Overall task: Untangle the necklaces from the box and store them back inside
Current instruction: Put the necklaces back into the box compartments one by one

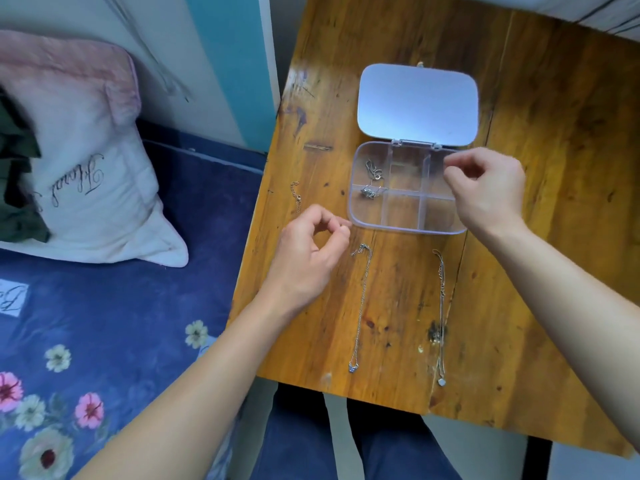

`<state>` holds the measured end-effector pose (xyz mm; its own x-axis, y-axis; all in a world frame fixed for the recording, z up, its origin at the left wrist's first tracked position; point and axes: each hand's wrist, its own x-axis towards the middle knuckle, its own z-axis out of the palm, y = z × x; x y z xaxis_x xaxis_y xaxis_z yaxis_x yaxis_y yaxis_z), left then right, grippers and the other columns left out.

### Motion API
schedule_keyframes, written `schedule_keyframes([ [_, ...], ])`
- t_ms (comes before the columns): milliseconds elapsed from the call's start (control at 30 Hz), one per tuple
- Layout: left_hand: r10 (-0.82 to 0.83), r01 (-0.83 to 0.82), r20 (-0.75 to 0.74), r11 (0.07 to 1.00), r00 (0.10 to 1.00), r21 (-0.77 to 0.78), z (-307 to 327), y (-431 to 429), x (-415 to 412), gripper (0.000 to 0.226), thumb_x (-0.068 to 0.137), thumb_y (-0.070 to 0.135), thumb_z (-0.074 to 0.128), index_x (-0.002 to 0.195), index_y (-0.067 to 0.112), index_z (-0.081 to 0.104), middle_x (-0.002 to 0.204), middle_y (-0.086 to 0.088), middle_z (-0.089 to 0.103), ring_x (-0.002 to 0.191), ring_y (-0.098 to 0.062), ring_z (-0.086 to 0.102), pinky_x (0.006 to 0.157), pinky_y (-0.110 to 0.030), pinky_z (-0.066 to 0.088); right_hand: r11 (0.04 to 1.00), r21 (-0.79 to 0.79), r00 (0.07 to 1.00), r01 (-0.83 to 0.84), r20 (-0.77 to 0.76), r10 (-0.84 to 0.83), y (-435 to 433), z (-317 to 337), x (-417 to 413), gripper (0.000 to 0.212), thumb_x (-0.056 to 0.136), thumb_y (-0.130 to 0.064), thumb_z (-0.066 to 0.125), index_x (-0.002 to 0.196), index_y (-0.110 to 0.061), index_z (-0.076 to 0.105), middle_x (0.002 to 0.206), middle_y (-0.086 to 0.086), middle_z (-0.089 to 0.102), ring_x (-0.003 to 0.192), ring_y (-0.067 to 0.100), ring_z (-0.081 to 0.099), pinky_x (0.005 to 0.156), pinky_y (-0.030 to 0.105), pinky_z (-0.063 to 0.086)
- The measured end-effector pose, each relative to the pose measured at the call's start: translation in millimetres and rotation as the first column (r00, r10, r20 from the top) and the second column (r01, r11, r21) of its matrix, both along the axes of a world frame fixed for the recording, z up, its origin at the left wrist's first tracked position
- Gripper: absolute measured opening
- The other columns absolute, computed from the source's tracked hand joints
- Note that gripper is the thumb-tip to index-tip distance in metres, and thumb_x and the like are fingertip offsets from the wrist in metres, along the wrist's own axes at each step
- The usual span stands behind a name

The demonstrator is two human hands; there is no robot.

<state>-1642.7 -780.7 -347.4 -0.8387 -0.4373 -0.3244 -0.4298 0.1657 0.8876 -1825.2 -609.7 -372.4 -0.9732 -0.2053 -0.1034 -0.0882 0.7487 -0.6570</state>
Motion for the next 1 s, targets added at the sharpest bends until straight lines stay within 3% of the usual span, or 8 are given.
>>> schedule_keyframes([
  [100, 0.063, -0.056, -0.116, 0.996, 0.991, 0.064, 28, 1, -21, 0.014, 0.095, 0.012, 0.056, 0.083, 0.004, 0.054, 0.080, -0.005, 0.074, 0.070, -0.014, 0.066, 0.065, -0.027, 0.050, 0.987, 0.157, 0.997, 0.023, -0.081, -0.010, 30, -5, 7, 0.030, 0.083, -0.021, 0.059, 0.112, -0.019, 0.067, 0.116, 0.006, 0.065, 0.109, 0.023, 0.057, 0.085, 0.030, 0.040],
  [267, 0.161, -0.108, -0.162, 0.950, 0.974, 0.294, 55, -2, -58, 0.011, 0.097, 0.012, 0.051, 0.086, 0.010, 0.052, 0.075, -0.011, 0.073, 0.081, -0.029, 0.072, 0.083, -0.045, 0.058, 0.979, 0.184, 0.990, 0.088, 0.095, -0.107, 51, -21, 13, 0.056, 0.088, -0.028, 0.062, 0.139, -0.015, 0.045, 0.131, 0.008, 0.058, 0.112, 0.023, 0.057, 0.097, 0.042, 0.046],
  [400, 0.214, -0.152, -0.101, 0.893, 0.972, 0.423, 53, -2, -82, 0.012, 0.098, 0.010, 0.049, 0.085, 0.010, 0.051, 0.069, -0.009, 0.071, 0.076, -0.032, 0.071, 0.078, -0.044, 0.059, 0.994, 0.050, 0.978, 0.099, 0.180, -0.107, 50, -30, 15, 0.037, 0.091, -0.019, 0.058, 0.126, -0.007, 0.059, 0.111, 0.012, 0.070, 0.098, 0.023, 0.065, 0.090, 0.032, 0.047],
  [567, 0.194, -0.171, -0.021, 0.907, 0.981, 0.384, 26, 6, -90, 0.012, 0.098, 0.008, 0.048, 0.086, 0.009, 0.050, 0.071, -0.013, 0.068, 0.070, -0.027, 0.069, 0.065, -0.032, 0.058, 0.996, 0.014, 0.981, 0.090, 0.171, -0.091, 50, -33, 17, 0.030, 0.093, -0.019, 0.055, 0.119, -0.008, 0.066, 0.110, 0.011, 0.071, 0.101, 0.027, 0.065, 0.090, 0.037, 0.050],
  [700, 0.159, -0.164, 0.041, 0.950, 0.986, 0.266, 1, 15, -85, 0.014, 0.096, 0.006, 0.051, 0.082, 0.009, 0.050, 0.072, -0.014, 0.066, 0.071, -0.025, 0.068, 0.070, -0.036, 0.055, 0.999, 0.018, 0.986, 0.049, 0.162, -0.051, 53, -32, 17, 0.031, 0.094, -0.023, 0.054, 0.120, -0.011, 0.066, 0.113, 0.008, 0.070, 0.101, 0.026, 0.063, 0.085, 0.032, 0.049],
  [800, 0.055, -0.053, 0.047, 0.998, 0.997, -0.037, -15, 16, -75, 0.013, 0.092, 0.013, 0.059, 0.080, 0.009, 0.056, 0.079, -0.012, 0.067, 0.076, -0.025, 0.064, 0.075, -0.041, 0.053, 0.998, 0.062, 0.991, 0.018, 0.135, -0.026, 53, -28, 17, 0.032, 0.094, -0.024, 0.053, 0.123, -0.012, 0.064, 0.116, 0.008, 0.068, 0.105, 0.027, 0.061, 0.088, 0.038, 0.050],
  [933, -0.011, 0.011, 0.003, 0.934, 1.000, -0.357, -26, 18, -62, 0.013, 0.087, 0.019, 0.064, 0.078, 0.010, 0.062, 0.086, -0.004, 0.061, 0.077, -0.016, 0.054, 0.070, -0.033, 0.047, 0.987, 0.159, 0.990, -0.037, -0.128, 0.058, 38, -8, 16, 0.032, 0.091, -0.027, 0.057, 0.121, -0.020, 0.063, 0.116, 0.005, 0.063, 0.107, 0.023, 0.057, 0.080, 0.033, 0.044],
  [1000, 0.001, 0.010, 0.028, 0.910, 1.000, -0.413, -32, 19, -56, 0.011, 0.086, 0.018, 0.065, 0.077, 0.012, 0.062, 0.089, -0.005, 0.059, 0.083, -0.019, 0.055, 0.073, -0.035, 0.047, 0.980, 0.126, 0.979, -0.153, -0.116, 0.168, 17, 1, 12, 0.028, 0.089, -0.029, 0.059, 0.114, -0.022, 0.067, 0.103, 0.000, 0.067, 0.098, 0.020, 0.061, 0.076, 0.032, 0.048],
])
